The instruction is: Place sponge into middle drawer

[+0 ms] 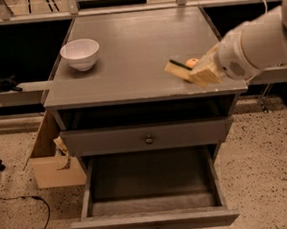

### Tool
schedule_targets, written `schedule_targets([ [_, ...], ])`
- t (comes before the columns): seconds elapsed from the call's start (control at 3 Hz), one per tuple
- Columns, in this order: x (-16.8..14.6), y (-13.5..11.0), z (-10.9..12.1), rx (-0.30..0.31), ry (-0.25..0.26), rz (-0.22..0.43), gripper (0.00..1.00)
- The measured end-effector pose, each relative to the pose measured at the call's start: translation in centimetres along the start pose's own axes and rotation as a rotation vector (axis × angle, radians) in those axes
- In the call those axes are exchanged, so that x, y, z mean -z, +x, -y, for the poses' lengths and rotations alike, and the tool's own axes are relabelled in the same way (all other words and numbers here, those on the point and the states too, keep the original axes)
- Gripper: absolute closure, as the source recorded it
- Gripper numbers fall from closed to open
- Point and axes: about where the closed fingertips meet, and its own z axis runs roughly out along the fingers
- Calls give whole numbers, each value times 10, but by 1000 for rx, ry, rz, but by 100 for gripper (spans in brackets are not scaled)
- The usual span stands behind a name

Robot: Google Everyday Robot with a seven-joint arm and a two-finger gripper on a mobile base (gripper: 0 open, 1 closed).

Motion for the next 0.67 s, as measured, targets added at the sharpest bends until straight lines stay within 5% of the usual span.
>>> schedule_targets([
  [0.67, -11, 62, -72, -79, -61, -26, 100],
])
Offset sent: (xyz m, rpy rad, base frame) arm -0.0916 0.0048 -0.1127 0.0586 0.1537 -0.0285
